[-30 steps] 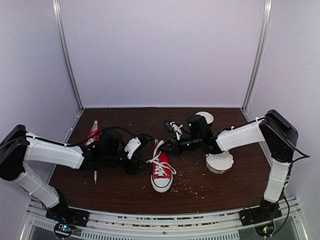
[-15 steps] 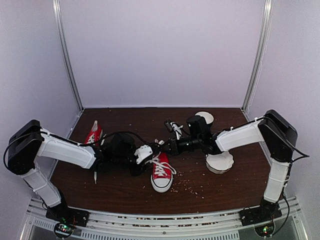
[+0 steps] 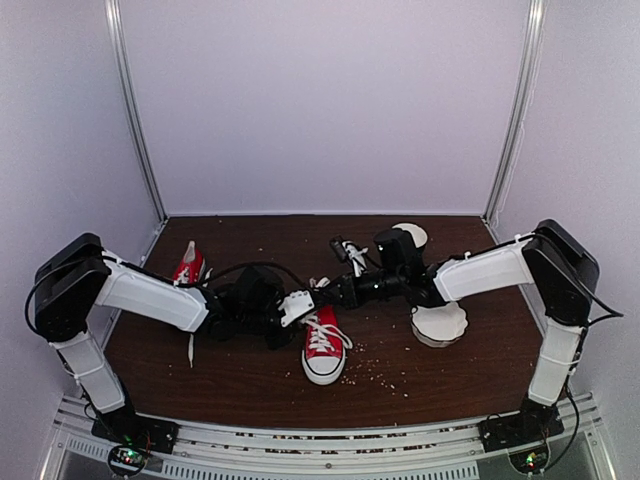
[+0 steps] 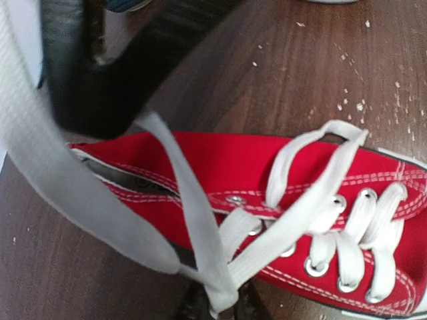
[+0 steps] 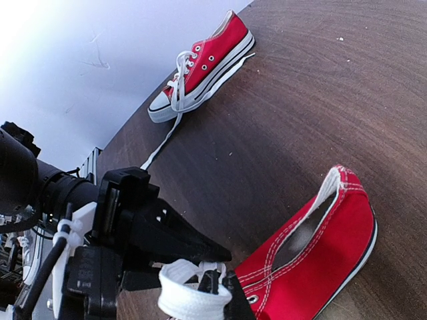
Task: Tie the shoes
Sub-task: Pick up the shoelace from the center of the board, then cross the shoelace with the shoelace.
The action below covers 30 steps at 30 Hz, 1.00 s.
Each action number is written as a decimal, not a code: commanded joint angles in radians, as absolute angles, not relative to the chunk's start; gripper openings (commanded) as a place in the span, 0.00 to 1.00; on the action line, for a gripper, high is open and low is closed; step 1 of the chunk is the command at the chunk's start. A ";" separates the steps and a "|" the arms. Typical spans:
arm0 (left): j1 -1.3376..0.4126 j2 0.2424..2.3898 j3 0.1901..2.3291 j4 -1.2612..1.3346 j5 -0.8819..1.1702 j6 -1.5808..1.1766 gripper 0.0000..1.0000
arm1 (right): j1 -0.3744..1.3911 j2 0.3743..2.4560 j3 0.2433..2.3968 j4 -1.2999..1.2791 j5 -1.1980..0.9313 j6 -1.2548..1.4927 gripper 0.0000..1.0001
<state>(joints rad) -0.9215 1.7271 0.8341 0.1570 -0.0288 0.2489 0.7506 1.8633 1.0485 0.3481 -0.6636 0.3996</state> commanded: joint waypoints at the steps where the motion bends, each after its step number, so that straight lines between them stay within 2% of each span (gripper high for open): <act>1: -0.912 1.730 0.864 0.172 -0.022 0.261 0.02 | 0.747 1.820 1.042 0.344 -0.627 0.392 0.00; 2: -0.913 1.728 0.862 0.174 -0.018 0.257 0.00 | 0.747 1.817 1.043 0.342 -0.623 0.393 0.00; 18: -0.932 1.513 0.756 0.238 0.000 0.226 0.00 | 0.743 1.810 1.103 0.125 -0.463 0.360 0.01; 22: -0.934 1.508 0.760 0.246 -0.013 0.226 0.00 | 0.742 1.828 1.152 0.024 -0.460 0.311 0.11; 23: -0.934 1.506 0.762 0.247 -0.016 0.225 0.00 | 0.743 1.832 1.164 -0.001 -0.465 0.298 0.19; 25: -0.935 1.498 0.762 0.251 -0.017 0.220 0.00 | 0.743 1.834 1.199 -0.070 -0.472 0.263 0.28; 30: -0.939 1.494 0.758 0.263 -0.027 0.205 0.00 | 0.731 1.787 1.239 -0.182 -0.465 0.185 0.36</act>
<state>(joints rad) -0.9333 1.5219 0.7624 0.1944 -0.0128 0.2283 0.7425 1.8221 1.2095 -0.0620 -0.4889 0.2638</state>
